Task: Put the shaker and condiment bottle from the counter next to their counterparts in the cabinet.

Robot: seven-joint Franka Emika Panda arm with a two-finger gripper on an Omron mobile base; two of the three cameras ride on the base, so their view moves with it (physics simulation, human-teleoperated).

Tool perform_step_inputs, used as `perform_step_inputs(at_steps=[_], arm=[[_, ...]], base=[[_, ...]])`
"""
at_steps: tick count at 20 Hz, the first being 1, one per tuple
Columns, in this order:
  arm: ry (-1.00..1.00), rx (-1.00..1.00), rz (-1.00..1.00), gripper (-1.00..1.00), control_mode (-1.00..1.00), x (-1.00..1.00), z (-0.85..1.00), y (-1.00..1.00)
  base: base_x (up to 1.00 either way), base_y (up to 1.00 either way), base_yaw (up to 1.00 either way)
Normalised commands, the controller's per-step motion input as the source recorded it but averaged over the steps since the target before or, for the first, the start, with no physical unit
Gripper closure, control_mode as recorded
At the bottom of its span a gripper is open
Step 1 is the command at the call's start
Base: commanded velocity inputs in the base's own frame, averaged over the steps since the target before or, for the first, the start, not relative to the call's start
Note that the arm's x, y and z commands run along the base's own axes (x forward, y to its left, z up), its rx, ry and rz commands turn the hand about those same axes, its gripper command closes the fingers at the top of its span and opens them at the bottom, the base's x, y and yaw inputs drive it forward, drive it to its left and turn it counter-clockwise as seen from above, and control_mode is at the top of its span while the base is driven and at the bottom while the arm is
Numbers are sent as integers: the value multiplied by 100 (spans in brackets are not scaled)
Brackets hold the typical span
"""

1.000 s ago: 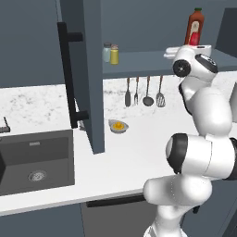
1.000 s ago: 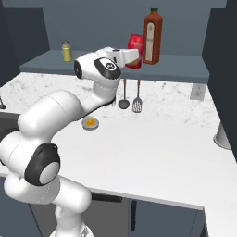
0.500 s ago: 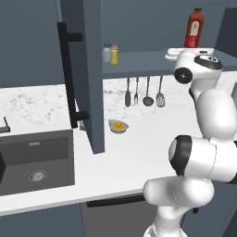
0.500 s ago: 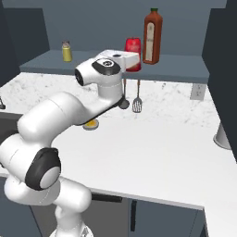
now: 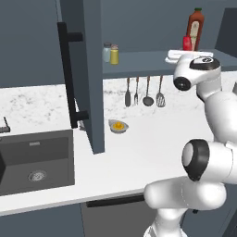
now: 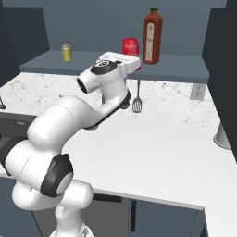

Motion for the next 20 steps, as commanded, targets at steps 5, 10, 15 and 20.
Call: perform_step_inputs(at_steps=[5,10,15,20], arm=[[-7,0,-1,-100,-100,-7,51,0],[-1,0,-1,-100,-100,-32,62,5],[0,0,-1,-100,-100,-25,32,28],[0,0,0,-100,-100,-65,38,30]], base=[[0,0,0],[0,0,0],[0,0,0],[0,0,0]])
